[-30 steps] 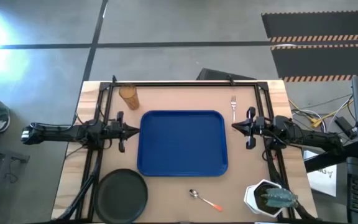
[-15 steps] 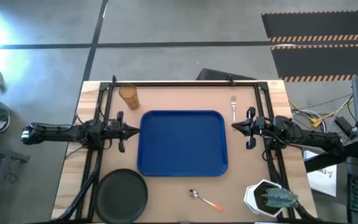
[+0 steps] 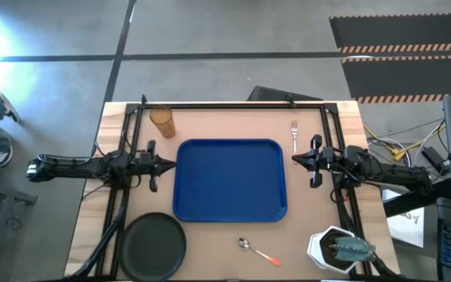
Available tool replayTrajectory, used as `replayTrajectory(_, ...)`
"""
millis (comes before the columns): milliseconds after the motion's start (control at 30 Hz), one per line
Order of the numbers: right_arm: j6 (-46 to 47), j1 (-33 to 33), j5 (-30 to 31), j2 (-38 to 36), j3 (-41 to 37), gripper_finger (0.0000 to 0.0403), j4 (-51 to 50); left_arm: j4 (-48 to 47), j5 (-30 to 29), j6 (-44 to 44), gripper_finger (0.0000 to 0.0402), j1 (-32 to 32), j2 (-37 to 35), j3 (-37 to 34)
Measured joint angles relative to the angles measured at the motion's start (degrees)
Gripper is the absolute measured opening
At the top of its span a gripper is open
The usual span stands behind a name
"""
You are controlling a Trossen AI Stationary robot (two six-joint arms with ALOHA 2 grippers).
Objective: Pick and place plate/cup/fork/spoon on tray
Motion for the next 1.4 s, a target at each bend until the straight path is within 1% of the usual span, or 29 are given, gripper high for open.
replayTrajectory(1200,0.00,-0.02,0.00,0.02,0.02,0.0009,-0.02,0.01,0.01,0.00,0.0000,0.01,0.01,0.00)
replayTrajectory(1300,0.00,0.00,0.00,0.00,0.02,0.0009,-0.02,1.47,0.00,-0.10,0.0000,0.01,0.06,0.00)
replayTrajectory(1333,0.00,0.00,-0.02,0.00,0.02,0.0009,0.00,2.31,0.23,-1.50,0.0000,0.00,0.05,0.00)
replayTrajectory(1400,0.00,-0.01,-0.02,0.02,0.01,0.0009,-0.01,4.16,0.82,-8.98,0.0000,-0.07,-0.23,0.00)
